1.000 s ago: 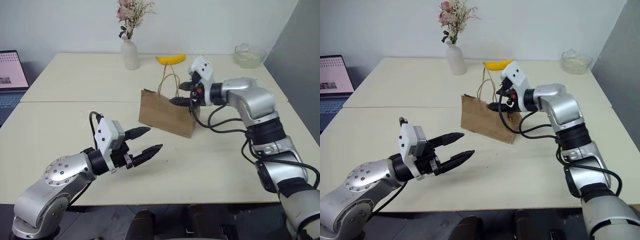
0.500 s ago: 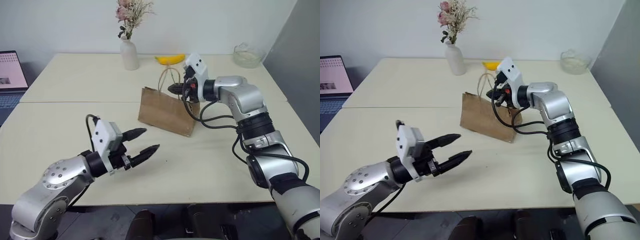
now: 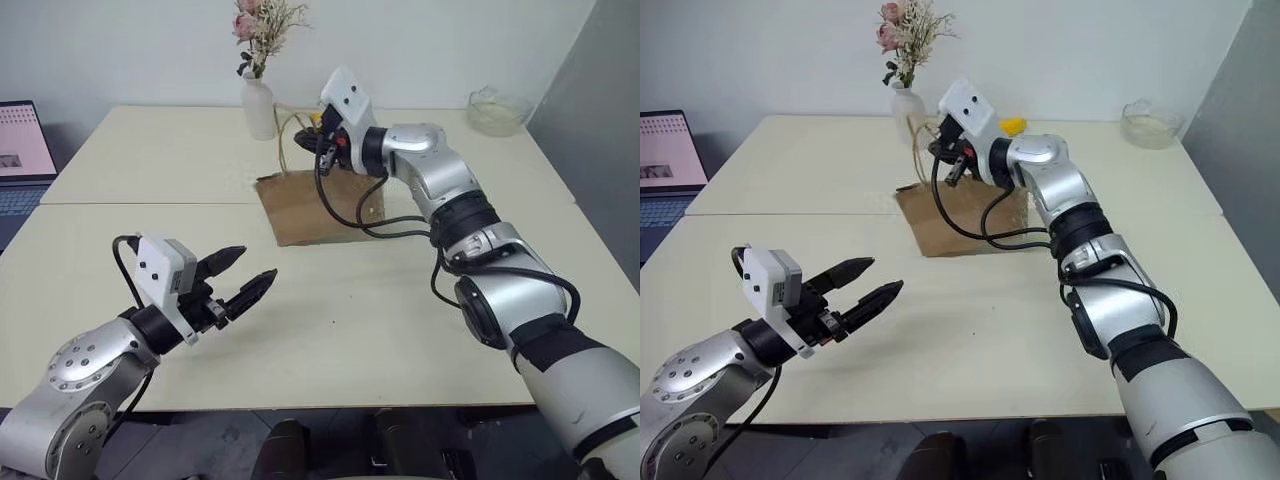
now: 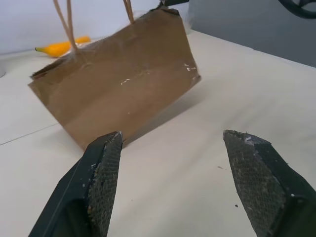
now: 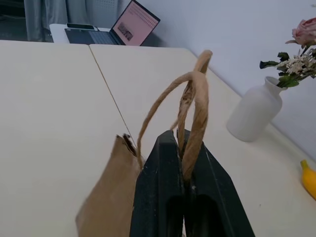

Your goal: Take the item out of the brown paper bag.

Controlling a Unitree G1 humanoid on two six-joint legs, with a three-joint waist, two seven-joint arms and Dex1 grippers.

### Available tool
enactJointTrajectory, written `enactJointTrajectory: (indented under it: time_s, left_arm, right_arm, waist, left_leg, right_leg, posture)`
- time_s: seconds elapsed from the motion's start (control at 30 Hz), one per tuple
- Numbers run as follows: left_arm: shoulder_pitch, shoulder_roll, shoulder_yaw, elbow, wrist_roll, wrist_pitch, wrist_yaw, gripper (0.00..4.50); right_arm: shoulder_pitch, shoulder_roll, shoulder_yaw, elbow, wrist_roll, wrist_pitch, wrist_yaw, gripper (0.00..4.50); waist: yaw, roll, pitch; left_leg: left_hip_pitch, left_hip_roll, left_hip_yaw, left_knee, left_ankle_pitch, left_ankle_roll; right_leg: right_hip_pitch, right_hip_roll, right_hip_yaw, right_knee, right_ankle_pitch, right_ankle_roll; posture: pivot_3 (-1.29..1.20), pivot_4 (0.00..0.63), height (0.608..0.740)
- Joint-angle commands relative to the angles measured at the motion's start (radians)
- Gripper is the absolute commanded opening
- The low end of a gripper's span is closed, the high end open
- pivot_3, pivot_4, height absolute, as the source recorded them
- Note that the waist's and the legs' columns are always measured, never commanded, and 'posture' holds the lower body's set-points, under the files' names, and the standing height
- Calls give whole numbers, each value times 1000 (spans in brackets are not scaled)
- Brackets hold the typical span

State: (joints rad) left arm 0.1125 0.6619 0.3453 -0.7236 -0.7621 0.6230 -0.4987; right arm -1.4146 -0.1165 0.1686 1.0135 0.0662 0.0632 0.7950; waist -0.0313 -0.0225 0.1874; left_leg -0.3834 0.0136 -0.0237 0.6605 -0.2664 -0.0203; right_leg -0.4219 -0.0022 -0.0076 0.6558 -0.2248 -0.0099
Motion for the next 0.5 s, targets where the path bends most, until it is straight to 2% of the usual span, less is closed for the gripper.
enactJointTrajectory:
  time_s: [0.03,0.27,0.5]
  left_arm:
    - [10,-6,25,-47,-6,-22,12,3411]
    - [11,-4,15,-52,1,-25,19,3411]
    - [13,0,11,-57,4,-25,18,3411]
  right_arm:
    - [-59,11,-37,61,-12,-94,-17,58]
    - [-61,16,-2,201,-113,-223,-80,58]
    - [-79,30,-83,222,-74,-154,-53,58]
  waist:
    - [0,0,0]
    - [0,0,0]
    - [0,0,0]
  left_leg:
    - [0,0,0,0,0,0]
    - [0,0,0,0,0,0]
    - [0,0,0,0,0,0]
  right_leg:
    - [0,0,0,0,0,0]
    - [0,0,0,0,0,0]
    - [0,0,0,0,0,-1]
  posture:
    - [0,150,740]
    - [0,150,740]
    - [0,150,740]
